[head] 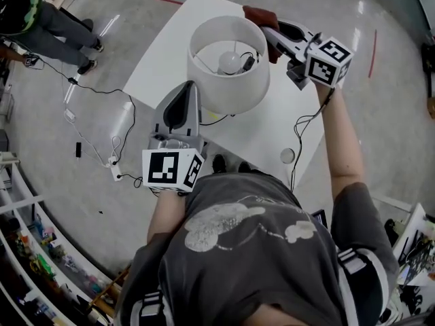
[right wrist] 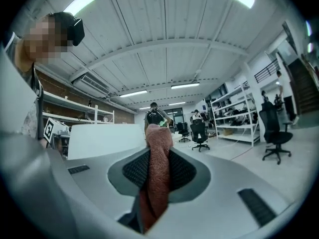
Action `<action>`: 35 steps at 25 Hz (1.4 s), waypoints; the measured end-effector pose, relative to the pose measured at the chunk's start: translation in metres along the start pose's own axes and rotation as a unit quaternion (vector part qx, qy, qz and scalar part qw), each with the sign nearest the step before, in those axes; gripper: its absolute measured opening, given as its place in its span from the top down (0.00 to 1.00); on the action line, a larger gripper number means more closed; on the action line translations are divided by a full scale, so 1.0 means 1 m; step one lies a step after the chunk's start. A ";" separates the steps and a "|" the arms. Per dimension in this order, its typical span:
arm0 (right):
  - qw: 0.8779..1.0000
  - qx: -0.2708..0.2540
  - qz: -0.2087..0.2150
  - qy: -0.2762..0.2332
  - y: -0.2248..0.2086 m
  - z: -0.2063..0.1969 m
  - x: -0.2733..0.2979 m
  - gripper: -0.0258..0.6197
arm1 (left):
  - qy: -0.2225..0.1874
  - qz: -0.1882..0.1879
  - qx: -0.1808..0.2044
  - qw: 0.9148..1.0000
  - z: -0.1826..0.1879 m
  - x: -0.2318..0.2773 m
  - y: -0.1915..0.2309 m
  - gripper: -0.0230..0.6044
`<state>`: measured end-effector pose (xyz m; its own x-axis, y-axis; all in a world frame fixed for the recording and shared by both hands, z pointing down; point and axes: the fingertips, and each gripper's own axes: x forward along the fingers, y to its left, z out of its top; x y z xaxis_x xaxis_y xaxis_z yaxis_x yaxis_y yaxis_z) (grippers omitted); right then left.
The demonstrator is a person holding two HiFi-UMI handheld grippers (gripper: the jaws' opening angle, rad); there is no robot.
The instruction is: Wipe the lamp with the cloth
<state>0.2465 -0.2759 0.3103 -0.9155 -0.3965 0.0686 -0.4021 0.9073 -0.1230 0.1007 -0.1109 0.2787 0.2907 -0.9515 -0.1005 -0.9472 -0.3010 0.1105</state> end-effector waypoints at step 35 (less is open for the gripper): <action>0.994 -0.063 -0.019 -0.082 0.133 0.016 -0.074 0.83 | 0.002 -0.035 -0.010 0.999 -0.025 -0.032 -0.021 0.95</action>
<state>0.2605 -0.1284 0.2732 -0.8940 -0.4382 -0.0935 -0.4404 0.8978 0.0028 0.1142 -0.0755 0.3046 0.3561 -0.9287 -0.1038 -0.9218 -0.3673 0.1240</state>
